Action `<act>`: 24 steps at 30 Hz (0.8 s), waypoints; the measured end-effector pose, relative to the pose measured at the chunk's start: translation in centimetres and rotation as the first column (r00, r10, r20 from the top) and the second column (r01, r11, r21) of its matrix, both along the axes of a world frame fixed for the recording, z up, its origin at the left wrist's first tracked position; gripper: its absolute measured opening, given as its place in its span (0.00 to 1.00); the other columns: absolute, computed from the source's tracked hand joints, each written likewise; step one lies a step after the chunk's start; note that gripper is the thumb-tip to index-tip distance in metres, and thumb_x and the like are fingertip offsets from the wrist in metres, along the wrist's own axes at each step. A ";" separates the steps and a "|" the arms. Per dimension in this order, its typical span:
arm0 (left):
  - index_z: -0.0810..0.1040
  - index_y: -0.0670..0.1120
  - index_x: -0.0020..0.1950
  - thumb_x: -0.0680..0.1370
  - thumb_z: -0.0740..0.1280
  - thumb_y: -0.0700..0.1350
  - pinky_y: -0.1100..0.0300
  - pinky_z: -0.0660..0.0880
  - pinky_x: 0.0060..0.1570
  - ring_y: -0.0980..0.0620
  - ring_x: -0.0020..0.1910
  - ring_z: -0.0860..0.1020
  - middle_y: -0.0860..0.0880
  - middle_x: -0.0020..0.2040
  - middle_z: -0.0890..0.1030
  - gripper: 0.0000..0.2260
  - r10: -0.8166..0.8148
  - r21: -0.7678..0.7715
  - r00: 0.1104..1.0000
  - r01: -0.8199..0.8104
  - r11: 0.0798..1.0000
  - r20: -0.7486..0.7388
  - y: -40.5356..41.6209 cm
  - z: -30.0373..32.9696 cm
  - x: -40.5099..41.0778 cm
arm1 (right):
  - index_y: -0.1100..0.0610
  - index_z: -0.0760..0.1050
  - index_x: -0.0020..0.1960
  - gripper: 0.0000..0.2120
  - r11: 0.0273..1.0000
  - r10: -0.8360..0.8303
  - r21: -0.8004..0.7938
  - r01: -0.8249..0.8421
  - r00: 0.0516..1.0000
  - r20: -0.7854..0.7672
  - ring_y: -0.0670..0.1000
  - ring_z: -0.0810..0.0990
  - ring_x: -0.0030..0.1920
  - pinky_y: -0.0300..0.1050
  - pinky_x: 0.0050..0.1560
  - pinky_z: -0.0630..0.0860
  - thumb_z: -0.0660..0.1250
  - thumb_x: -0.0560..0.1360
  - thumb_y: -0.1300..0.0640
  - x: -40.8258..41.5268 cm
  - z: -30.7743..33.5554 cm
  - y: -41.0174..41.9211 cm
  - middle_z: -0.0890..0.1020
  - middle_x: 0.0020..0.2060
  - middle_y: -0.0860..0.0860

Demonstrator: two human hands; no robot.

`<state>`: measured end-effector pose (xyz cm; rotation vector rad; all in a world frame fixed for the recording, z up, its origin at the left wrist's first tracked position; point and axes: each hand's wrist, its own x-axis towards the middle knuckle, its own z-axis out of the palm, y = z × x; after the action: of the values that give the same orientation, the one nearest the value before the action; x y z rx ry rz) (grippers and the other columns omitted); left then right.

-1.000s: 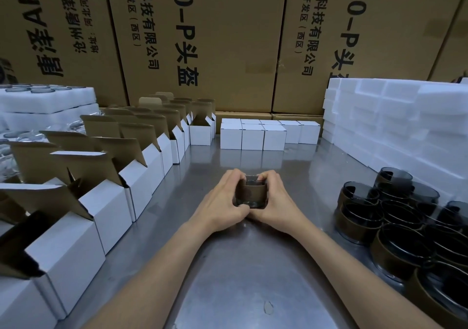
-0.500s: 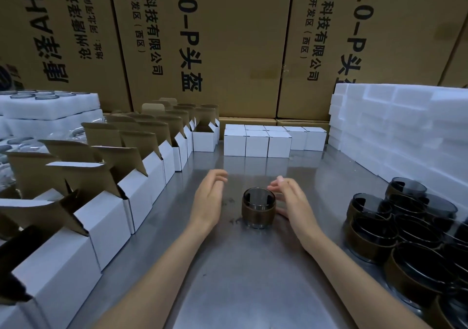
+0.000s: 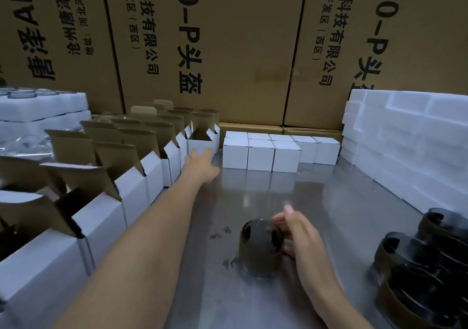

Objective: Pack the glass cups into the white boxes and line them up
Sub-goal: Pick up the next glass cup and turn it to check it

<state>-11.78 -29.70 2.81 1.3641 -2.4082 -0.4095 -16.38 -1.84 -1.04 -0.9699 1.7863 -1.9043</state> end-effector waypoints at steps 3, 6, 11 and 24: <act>0.59 0.52 0.75 0.78 0.63 0.52 0.44 0.58 0.71 0.39 0.76 0.52 0.42 0.78 0.51 0.27 0.021 -0.064 0.999 -0.024 0.998 -0.044 -2.2 1.2 -1.4 | 0.48 0.79 0.40 0.20 1.000 -0.011 0.020 0.011 1.000 -0.009 0.51 0.81 0.44 0.44 0.43 0.75 0.60 0.69 0.33 -0.1 -0.1 -0.2 0.83 0.38 0.50; 0.56 0.54 0.77 0.77 0.63 0.53 0.44 0.52 0.73 0.40 0.77 0.47 0.43 0.78 0.48 0.30 -0.004 -0.119 0.995 0.015 0.993 0.095 -3.8 1.9 -1.9 | 0.49 0.79 0.40 0.20 0.999 -0.018 0.047 0.018 1.000 0.009 0.56 0.81 0.43 0.52 0.48 0.76 0.59 0.66 0.35 -0.3 -0.3 -0.4 0.83 0.36 0.52; 0.60 0.53 0.76 0.77 0.63 0.49 0.43 0.43 0.74 0.41 0.77 0.42 0.43 0.79 0.45 0.28 -0.052 -0.207 0.901 0.155 0.966 0.431 -5.3 1.6 -2.4 | 0.51 0.79 0.38 0.20 0.998 -0.019 0.063 0.020 1.000 -0.009 0.56 0.81 0.42 0.57 0.52 0.76 0.59 0.66 0.36 -0.5 -0.4 -0.6 0.83 0.35 0.53; 0.77 0.45 0.60 0.74 0.67 0.48 0.52 0.61 0.67 0.47 0.62 0.67 0.47 0.60 0.70 0.15 -0.141 -0.405 0.969 0.215 0.889 0.204 -3.5 0.4 -1.3 | 0.58 0.76 0.38 0.31 0.998 0.032 0.058 -0.029 0.998 -0.051 0.57 0.76 0.37 0.60 0.47 0.74 0.58 0.65 0.29 0.0 0.0 -0.3 0.80 0.35 0.57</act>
<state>-13.07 -33.20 3.17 1.0203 -2.5673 0.1959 -16.41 -2.17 -1.06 -1.0292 1.8335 -1.8150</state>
